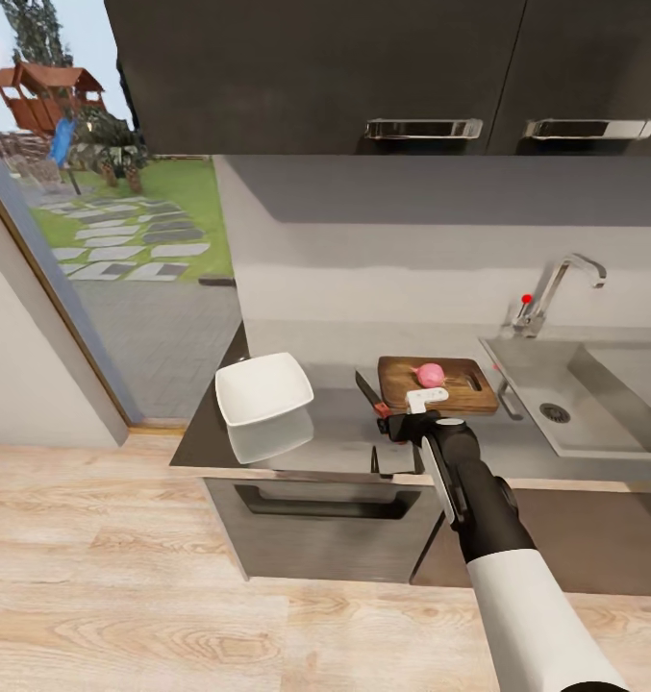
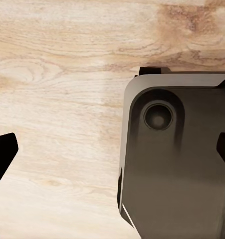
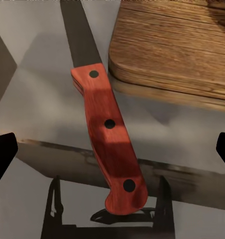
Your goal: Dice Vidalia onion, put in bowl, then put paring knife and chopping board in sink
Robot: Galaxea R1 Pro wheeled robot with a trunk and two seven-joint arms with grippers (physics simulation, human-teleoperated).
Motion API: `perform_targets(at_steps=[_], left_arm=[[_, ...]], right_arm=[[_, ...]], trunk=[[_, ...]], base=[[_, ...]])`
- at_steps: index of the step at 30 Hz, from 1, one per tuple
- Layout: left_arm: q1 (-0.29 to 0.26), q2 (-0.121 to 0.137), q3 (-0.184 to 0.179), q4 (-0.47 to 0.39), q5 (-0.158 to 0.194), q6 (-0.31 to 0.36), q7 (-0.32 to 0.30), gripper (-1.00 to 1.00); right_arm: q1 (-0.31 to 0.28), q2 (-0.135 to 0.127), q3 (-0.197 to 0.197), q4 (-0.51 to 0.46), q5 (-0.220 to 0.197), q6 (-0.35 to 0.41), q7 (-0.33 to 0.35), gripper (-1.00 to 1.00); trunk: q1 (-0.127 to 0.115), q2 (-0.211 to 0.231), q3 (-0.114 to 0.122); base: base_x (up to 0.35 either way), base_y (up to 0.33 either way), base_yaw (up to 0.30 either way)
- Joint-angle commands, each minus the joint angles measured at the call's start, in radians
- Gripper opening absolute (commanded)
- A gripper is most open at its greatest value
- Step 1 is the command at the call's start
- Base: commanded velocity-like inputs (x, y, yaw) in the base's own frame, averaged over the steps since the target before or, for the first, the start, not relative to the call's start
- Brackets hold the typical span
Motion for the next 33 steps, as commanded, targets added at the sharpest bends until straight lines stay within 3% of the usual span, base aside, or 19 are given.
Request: perform_targets(at_steps=[1,33], left_arm=[[-0.001,0.000,-0.008,0.004,0.008,-0.007,0.000,1.00],[-0.001,0.000,-0.009,0.004,0.008,-0.006,0.000,1.00]], right_arm=[[-0.001,0.000,-0.001,-0.001,0.011,0.005,0.009,1.00],[-0.001,-0.001,-0.002,-0.001,0.009,0.003,0.010,1.00]], trunk=[[0.000,-0.001,-0.001],[0.000,-0.001,-0.016]], base=[[0.000,0.000,0.000],[0.000,0.000,0.000]])
